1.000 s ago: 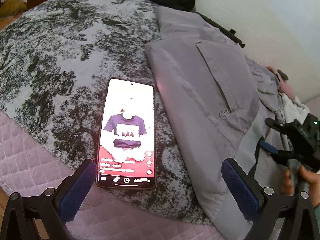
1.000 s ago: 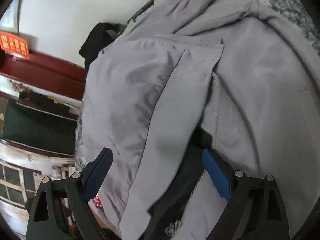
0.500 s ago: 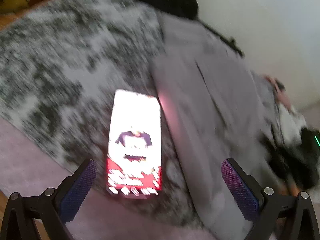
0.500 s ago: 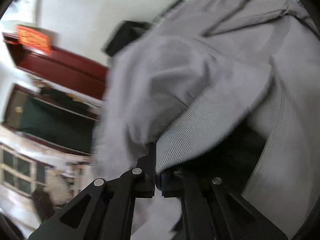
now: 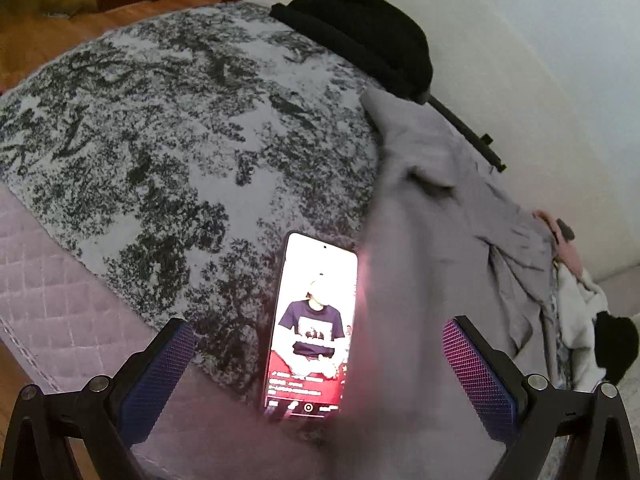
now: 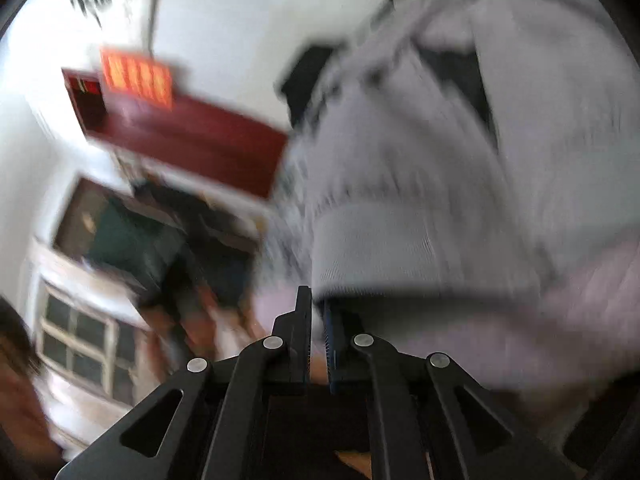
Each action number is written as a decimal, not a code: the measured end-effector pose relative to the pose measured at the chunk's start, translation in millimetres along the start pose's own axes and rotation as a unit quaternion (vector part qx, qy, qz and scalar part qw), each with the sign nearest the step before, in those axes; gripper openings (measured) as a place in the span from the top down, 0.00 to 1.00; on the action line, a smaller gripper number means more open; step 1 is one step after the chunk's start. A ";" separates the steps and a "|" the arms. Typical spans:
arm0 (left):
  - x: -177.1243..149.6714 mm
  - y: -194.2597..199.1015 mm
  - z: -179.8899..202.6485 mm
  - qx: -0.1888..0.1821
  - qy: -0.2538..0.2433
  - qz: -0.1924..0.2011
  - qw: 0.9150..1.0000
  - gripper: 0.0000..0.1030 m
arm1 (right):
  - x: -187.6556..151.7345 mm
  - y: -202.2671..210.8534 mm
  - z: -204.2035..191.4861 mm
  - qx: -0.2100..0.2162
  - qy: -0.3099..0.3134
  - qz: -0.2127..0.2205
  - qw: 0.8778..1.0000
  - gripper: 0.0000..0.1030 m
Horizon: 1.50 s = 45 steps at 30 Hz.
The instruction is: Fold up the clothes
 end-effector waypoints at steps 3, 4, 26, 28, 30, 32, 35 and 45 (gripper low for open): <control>0.1 3.6 3.0 -0.003 -0.006 0.004 1.000 0.00 | -21.4 -46.4 4.0 0.005 -0.006 -0.079 0.997 0.79; 0.3 5.8 2.6 -0.002 -0.007 0.007 1.000 0.00 | -24.3 -50.2 3.0 0.007 -0.007 -0.071 0.997 0.78; -19.8 -14.4 41.9 -0.007 -0.081 -0.032 0.996 0.00 | 98.8 -16.3 -36.9 -0.141 0.206 0.137 0.959 0.12; -20.2 -16.4 45.8 -0.008 -0.085 -0.033 0.996 0.00 | 149.4 0.9 -21.7 -0.266 0.183 0.173 0.930 0.00; -21.0 -18.2 48.5 -0.008 -0.087 -0.035 0.996 0.00 | 194.2 -3.5 0.9 -0.380 0.172 0.158 0.895 0.00; -22.0 -20.4 51.1 -0.007 -0.090 -0.038 0.995 0.00 | 230.8 -29.3 20.0 -0.447 0.178 0.119 0.869 0.06; -24.3 -23.8 54.7 -0.004 -0.095 -0.042 0.995 0.00 | 252.6 -62.1 38.3 -0.495 0.189 0.072 0.845 0.11; -34.1 -33.0 68.8 -0.018 -0.114 -0.062 0.991 0.00 | 242.7 -48.3 60.5 -0.460 0.207 0.042 0.862 0.87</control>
Point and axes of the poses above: each gripper's, at about its wrist camera, not at the fingertips, and y roughly against the way its jaws point, z to its right, x to its top, the point moved 1 cm from there along -y, roughly the way its jaws point, and after that the axes turned 14 degrees about -x, right-handed, at the moved point
